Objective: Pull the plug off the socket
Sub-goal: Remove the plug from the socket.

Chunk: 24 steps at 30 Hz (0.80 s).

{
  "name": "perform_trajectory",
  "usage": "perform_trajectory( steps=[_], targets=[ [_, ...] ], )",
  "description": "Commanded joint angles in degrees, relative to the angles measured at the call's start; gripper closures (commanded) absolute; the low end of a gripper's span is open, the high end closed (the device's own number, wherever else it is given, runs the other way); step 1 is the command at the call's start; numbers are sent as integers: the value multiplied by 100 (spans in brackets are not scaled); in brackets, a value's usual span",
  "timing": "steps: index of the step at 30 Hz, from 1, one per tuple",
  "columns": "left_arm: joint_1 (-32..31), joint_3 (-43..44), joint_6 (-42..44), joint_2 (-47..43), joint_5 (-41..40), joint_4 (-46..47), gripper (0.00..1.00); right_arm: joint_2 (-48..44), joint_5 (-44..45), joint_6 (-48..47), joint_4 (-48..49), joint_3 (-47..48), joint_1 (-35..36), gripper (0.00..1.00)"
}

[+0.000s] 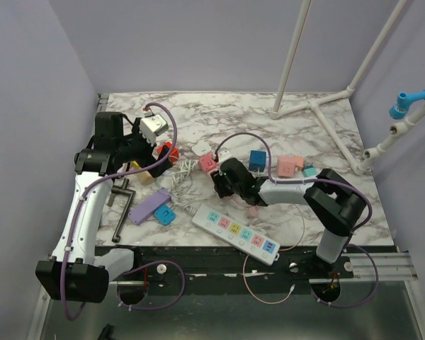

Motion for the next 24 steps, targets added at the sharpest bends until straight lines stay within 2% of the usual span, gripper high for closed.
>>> perform_trajectory(
  steps=[1, 5, 9, 16, 24],
  targets=[
    [-271, -325, -91, 233, 549, 366, 2, -505, 886, -459, 984, -416, 153, 87],
    [-430, -388, 247, 540, 884, 549, 1, -811, 1501, -911, 1570, -763, 352, 93],
    [-462, 57, 685, 964, 1037, 471, 2, -1023, 1868, -1309, 2033, -964, 394, 99],
    [-467, 1172, 1353, 1668, 1468, -28, 2, -1345, 2237, -2006, 2628, -894, 538, 99],
    [-331, 1449, 1409, 2068, 1897, 33, 2, -1577, 2666, -3307, 3659, -952, 1118, 99]
  ],
)
